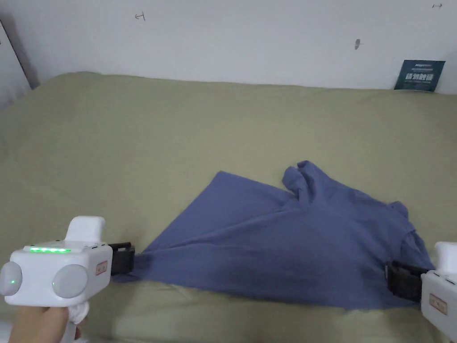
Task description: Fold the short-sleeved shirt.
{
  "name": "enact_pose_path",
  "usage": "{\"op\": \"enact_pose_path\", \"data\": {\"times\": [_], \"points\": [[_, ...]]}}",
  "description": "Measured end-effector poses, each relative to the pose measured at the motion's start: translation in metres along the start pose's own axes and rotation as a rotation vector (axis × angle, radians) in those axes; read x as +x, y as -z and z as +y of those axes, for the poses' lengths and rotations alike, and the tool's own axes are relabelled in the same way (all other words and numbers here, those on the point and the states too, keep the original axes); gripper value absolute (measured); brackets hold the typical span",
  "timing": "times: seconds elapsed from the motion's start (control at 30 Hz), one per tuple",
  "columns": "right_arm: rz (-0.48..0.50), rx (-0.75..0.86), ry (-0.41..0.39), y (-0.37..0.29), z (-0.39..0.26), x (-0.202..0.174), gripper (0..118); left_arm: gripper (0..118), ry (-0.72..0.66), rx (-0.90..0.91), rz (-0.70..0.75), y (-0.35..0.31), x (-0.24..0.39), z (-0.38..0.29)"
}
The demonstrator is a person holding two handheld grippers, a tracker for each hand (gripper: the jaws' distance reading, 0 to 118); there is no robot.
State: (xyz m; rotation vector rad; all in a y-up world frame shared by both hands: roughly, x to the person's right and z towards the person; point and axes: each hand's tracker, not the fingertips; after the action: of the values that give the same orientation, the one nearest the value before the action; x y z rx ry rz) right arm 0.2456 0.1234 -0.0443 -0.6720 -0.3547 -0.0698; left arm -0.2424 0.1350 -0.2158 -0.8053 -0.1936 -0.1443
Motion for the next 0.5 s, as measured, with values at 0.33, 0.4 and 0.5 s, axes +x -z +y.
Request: {"op": "enact_pose_path", "data": {"times": [0.33,0.4,0.5], "points": [[0.125,0.024,-0.023,-0.016,-0.031,-0.079,0,0,-0.081,-0.069,-0.08,-0.004,-0.021,-0.031],[0.144,0.015,-0.024,-0.01,-0.033,-0.084,0,2,-0.078,-0.068,-0.11,0.001,-0.023,-0.023],[0.158,0.01,-0.018,-0.007,-0.031,-0.091,0,111,-0.066,-0.063,-0.137,0.008,-0.021,-0.008]]}}
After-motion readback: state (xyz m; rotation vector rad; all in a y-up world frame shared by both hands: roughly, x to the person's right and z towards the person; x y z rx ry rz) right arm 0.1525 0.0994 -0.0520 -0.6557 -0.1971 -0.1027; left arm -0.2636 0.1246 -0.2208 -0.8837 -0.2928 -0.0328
